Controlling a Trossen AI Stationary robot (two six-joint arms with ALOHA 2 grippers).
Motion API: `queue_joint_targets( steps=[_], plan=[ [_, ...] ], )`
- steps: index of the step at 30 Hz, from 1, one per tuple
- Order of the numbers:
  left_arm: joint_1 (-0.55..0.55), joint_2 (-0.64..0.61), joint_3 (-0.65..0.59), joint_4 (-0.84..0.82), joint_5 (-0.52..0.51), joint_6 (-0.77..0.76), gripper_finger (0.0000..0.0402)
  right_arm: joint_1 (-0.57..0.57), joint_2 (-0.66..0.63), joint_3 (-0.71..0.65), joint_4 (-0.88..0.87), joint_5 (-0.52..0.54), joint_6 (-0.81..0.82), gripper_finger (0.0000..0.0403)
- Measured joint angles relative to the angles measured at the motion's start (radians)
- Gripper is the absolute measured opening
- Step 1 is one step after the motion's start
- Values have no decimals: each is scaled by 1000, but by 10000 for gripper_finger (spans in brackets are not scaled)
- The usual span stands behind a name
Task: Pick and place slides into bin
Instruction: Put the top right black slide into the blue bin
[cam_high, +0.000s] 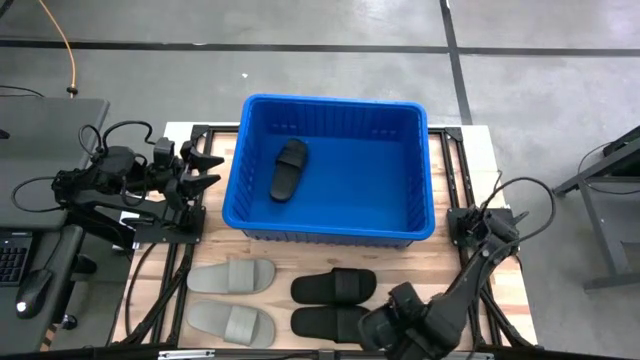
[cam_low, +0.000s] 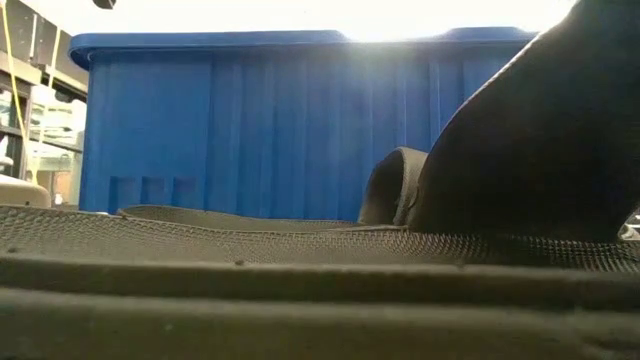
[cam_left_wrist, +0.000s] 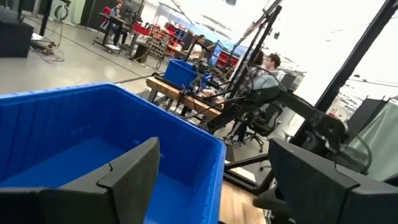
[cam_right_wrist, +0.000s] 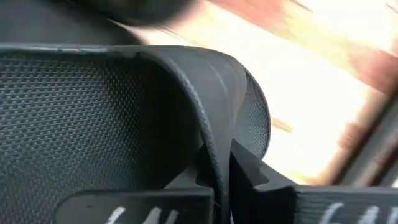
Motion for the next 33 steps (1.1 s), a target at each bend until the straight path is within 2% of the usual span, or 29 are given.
queue_joint_targets(
  steps=[10, 12, 17, 22, 26, 33],
  plan=[
    [0, -2, 0, 8, 11, 8, 289, -59, -1, 323, 0, 372, -133, 0],
    [0, -2, 0, 14, 11, 7, 289, -87, -21, 325, 65, 421, -205, 0],
    [0, -2, 0, 32, 32, -7, 289, -161, -53, 333, 191, 441, -390, 0],
    [0, -3, 0, 29, 74, -126, 289, -237, -68, 331, 330, 409, -584, 0],
    [0, -2, 0, 26, 98, -239, 289, -302, -81, 331, 428, 443, -766, 0],
    [0, -2, 0, 41, 118, -341, 289, -464, -111, 332, 402, 556, -1033, 0]
  ],
)
